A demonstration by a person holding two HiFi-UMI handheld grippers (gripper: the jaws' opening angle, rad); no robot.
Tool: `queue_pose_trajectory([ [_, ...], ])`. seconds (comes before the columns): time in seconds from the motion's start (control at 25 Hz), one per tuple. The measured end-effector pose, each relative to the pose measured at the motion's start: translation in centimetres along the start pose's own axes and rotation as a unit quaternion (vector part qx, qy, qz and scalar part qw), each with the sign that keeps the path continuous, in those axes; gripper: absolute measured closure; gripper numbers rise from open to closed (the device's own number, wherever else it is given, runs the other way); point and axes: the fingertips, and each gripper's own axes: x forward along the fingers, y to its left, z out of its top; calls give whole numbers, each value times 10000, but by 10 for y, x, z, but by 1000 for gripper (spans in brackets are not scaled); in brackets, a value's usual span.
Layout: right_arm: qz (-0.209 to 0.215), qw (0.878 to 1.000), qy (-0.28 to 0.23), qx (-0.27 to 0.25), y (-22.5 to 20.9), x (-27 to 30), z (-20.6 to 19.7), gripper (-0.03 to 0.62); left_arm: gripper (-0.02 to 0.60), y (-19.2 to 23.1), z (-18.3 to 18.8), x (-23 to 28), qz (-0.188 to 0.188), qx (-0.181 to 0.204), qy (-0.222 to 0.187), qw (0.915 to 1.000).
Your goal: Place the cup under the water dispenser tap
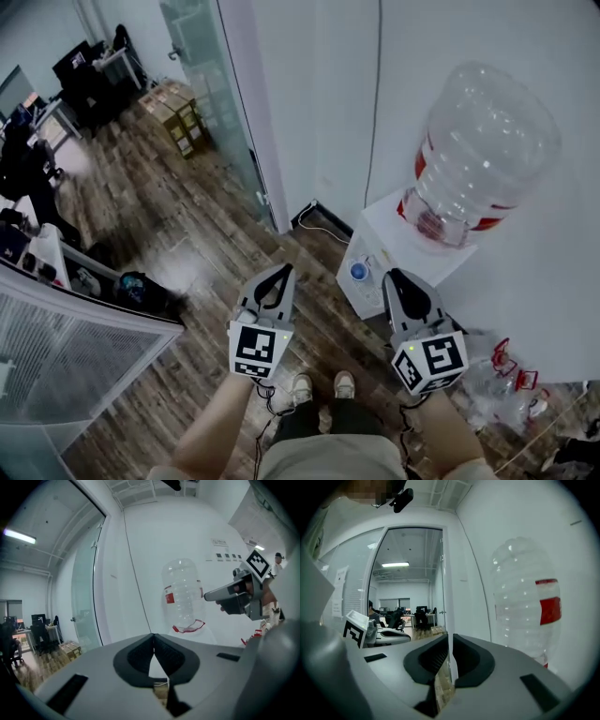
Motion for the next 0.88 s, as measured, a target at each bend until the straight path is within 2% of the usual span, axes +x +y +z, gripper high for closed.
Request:
queue_pose_trajectory([
  [0.2, 68, 9993, -354, 35, 6, -43, 59, 556, 575, -12, 44, -35, 48, -51, -159, 9998],
  [0.4, 211, 9991, -348, -103, 12, -79, 87, 563, 575, -23, 100, -74, 127, -14, -640, 9979],
  [0.6, 382, 9981, -223, -420, 21, -107, 94, 571, 575, -35, 124, -94, 126, 118, -783, 9968],
  [0.76, 497, 9967, -15, -646, 32, -120, 80, 579, 575, -47, 123, -107, 85, 189, -761, 9969],
  [0.88, 600, 9961, 138, -631, 40, -123, 66, 583, 575, -55, 116, -115, 53, 190, -664, 9976],
])
